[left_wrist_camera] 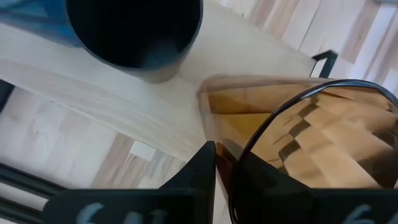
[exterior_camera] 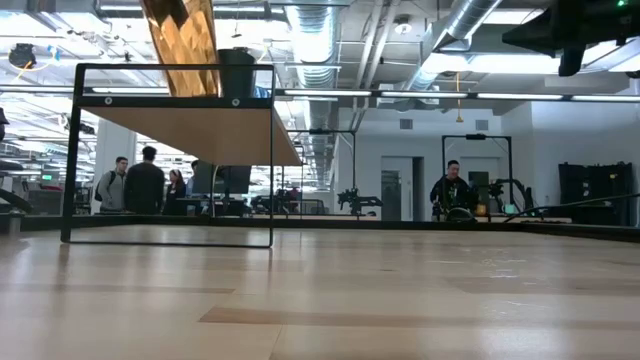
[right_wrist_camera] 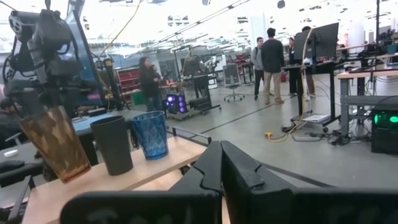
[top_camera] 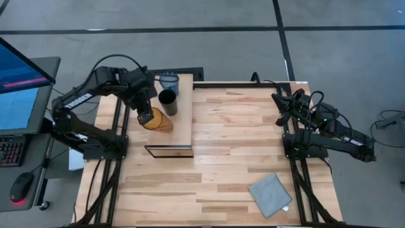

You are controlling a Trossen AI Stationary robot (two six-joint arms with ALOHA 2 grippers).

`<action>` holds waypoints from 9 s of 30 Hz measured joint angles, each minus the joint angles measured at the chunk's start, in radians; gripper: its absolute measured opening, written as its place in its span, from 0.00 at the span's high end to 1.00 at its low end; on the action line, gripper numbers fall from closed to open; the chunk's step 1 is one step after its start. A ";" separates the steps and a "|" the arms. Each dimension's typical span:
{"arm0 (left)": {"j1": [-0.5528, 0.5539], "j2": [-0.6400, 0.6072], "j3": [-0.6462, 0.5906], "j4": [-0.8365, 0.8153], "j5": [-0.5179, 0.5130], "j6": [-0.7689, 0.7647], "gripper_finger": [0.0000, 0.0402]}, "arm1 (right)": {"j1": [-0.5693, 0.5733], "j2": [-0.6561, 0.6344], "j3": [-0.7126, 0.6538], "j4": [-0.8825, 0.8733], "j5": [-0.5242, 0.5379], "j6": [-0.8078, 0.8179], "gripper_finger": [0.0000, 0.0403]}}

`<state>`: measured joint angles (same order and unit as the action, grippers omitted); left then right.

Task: Stack small to large cups/mugs on shelf
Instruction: Put the brown cup on the shelf, then return to Home Position

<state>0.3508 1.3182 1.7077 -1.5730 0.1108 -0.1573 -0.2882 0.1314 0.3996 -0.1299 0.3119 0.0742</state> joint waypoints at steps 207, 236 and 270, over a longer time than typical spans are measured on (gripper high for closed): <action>-0.003 -0.905 -0.799 0.825 -0.065 0.044 0.45 | -0.002 0.000 0.000 -0.051 0.003 0.188 0.94; -0.003 -1.316 -1.339 1.253 -0.458 0.083 1.00 | -0.002 0.000 -0.154 0.206 -0.101 -0.086 0.94; -0.002 -1.308 -1.663 1.545 -0.455 0.121 1.00 | -0.048 -0.002 -0.393 0.358 -0.142 0.053 0.94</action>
<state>0.3489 0.0101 0.0444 -0.0280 -0.3438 -0.0365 -0.3363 0.1295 0.0063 0.2284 0.1701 0.1268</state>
